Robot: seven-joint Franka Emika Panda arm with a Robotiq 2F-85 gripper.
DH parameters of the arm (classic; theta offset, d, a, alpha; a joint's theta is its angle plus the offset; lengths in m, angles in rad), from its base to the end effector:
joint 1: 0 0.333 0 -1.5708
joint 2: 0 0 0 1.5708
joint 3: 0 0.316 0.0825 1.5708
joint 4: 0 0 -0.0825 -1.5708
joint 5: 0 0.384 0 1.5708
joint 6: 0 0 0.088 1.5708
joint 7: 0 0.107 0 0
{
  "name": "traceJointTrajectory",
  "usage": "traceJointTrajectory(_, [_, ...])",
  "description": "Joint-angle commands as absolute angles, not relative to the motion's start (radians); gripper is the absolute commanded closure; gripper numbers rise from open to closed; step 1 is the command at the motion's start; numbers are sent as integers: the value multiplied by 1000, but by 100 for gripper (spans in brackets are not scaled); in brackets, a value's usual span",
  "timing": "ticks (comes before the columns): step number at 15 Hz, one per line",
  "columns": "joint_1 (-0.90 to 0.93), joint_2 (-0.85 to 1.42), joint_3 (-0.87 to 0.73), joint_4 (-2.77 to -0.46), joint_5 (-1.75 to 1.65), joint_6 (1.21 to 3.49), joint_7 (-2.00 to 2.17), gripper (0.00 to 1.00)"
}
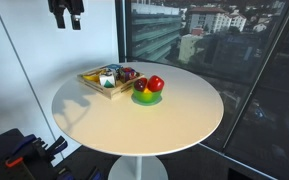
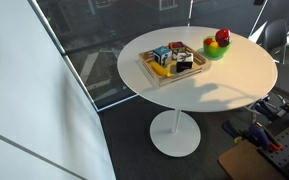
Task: Pick up the square plush toy from the table and put it in the box
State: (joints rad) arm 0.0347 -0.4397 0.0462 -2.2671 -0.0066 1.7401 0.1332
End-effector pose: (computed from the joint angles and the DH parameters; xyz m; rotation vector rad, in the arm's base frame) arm 0.4095 0.0345 0.5219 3.1025 -0.0871 -0.1312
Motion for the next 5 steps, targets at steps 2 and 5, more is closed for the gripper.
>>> traceJointTrajectory(2, [28, -456, 46, -2281, -4, 1745, 118, 0])
traceJointTrajectory(5, [28, -460, 45, -2284, -4, 1746, 114, 0])
